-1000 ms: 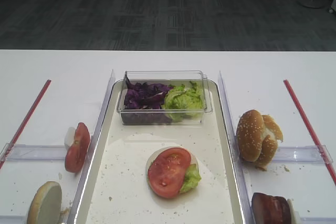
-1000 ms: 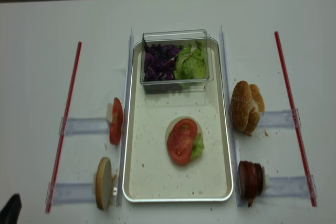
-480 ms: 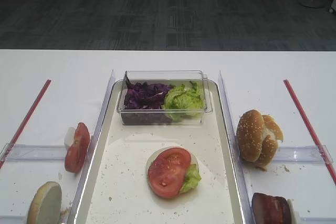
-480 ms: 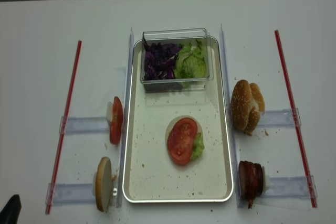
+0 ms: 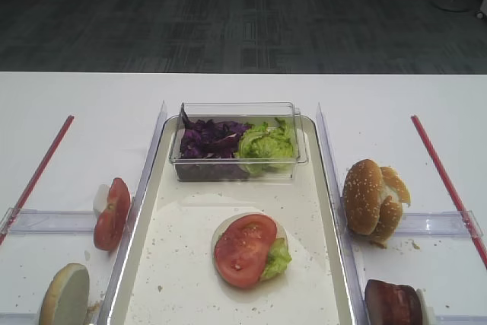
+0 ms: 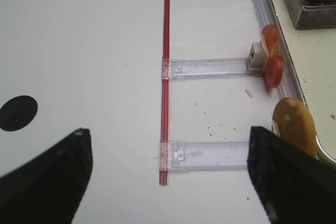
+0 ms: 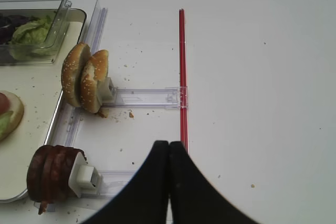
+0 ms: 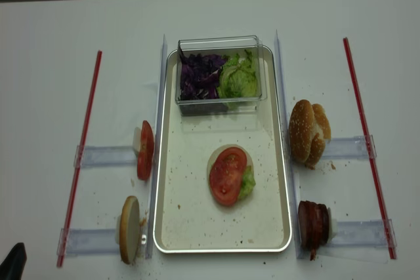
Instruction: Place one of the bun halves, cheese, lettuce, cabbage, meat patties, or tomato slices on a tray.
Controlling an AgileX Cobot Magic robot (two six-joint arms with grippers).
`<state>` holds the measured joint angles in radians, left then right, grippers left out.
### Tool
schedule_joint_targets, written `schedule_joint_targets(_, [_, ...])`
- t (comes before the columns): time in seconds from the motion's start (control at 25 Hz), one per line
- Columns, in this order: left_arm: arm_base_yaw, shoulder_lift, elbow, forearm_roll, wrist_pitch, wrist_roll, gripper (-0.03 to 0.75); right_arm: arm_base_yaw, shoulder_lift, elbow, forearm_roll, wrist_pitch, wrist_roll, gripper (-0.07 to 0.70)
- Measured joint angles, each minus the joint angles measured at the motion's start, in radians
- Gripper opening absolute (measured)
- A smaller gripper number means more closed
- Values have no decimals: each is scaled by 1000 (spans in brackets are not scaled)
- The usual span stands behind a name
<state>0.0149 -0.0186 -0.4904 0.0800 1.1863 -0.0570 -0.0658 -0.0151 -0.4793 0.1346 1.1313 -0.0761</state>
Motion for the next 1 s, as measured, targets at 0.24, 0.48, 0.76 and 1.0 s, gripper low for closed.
schedule_joint_targets(0.24, [0,0,0,0,0,0,555,0,0,0,0,0,0,36])
schedule_joint_targets(0.48, [0,0,0,0,0,0,554,0,0,0,0,0,0,36])
schedule_joint_targets(0.76, [0,0,0,0,0,0,554,0,0,0,0,0,0,36])
schedule_joint_targets(1.0, [0,0,0,0,0,0,554,0,0,0,0,0,0,36])
